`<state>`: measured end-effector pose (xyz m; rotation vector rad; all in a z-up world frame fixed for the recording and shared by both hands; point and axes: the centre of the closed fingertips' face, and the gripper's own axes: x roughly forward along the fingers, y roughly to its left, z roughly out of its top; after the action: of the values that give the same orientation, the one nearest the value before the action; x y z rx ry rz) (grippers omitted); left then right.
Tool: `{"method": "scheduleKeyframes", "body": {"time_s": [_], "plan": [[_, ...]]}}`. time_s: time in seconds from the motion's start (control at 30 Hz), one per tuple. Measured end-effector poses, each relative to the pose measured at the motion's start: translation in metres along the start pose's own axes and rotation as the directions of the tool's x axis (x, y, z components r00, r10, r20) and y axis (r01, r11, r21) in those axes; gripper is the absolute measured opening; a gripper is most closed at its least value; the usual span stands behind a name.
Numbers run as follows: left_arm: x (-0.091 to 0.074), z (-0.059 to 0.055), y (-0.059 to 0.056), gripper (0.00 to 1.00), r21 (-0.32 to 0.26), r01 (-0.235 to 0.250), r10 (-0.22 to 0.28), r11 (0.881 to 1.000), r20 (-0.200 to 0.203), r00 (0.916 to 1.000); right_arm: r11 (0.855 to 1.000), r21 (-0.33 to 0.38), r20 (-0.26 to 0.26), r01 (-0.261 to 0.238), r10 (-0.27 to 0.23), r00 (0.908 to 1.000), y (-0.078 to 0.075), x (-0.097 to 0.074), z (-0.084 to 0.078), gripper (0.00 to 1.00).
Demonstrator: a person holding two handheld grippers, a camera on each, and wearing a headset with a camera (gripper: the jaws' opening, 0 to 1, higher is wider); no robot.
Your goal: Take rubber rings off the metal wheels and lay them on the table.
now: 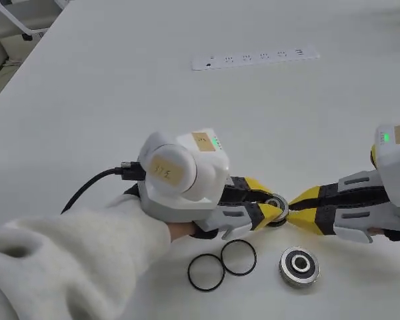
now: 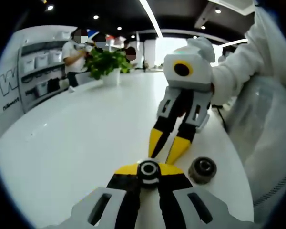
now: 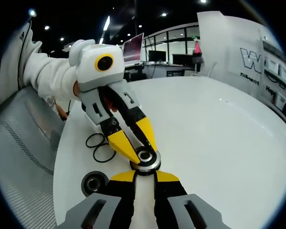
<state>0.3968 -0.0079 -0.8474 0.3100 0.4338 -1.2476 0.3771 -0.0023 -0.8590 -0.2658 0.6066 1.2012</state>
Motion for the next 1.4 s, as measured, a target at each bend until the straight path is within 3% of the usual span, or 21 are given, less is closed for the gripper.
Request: {"method": "scheduleKeyframes", "body": {"time_s": [0.03,0.07,0.17,0.23,0.27,0.33,0.63,0.8,1.4], "plan": [[0.000,0.000,0.000,0.14,0.001,0.000,0.000,1.000,0.000,1.0000,0.999,-0.035,0.031,0.031,-0.030,0.9991,-0.004,0.001,0.005,0.22],[0.000,0.000,0.000,0.14,0.001,0.000,0.000,1.000,0.000,1.0000,0.998,-0.045,0.029,0.039,-0.038,0.9989,-0.004,0.003,0.005,0.26],[0.000,0.000,0.000,0.14,0.001,0.000,0.000,1.000,0.002,1.0000,0.998,-0.056,0.028,0.040,-0.038,0.9989,-0.002,0.011,0.007,0.25],[0.000,0.000,0.000,0.14,0.003,-0.002,0.002,1.000,0.003,1.0000,0.991,-0.108,0.002,0.077,-0.077,0.9970,-0.009,0.011,0.005,0.22],[0.000,0.000,0.000,0.14,0.003,-0.002,0.002,1.000,0.003,1.0000,0.994,-0.103,0.015,0.046,-0.045,0.9989,-0.004,0.011,0.007,0.22],[0.000,0.000,-0.001,0.14,0.007,0.001,-0.001,1.000,0.001,1.0000,0.996,-0.075,0.010,0.043,-0.043,0.9990,-0.005,0.007,0.007,0.22],[0.000,0.000,-0.004,0.14,0.023,0.010,-0.010,1.000,0.001,0.9999,0.997,-0.075,-0.007,0.027,-0.028,0.9996,-0.003,0.002,0.003,0.21],[0.000,0.000,-0.004,0.14,0.022,0.010,-0.010,1.000,-0.001,0.9999,1.000,-0.002,0.002,0.011,-0.011,0.9999,-0.003,-0.003,0.002,0.18],[0.000,0.000,-0.004,0.13,0.012,0.012,-0.012,1.000,0.008,0.9999,0.999,-0.049,-0.049,0.008,-0.010,0.9987,-0.004,-0.001,-0.003,0.11]]}}
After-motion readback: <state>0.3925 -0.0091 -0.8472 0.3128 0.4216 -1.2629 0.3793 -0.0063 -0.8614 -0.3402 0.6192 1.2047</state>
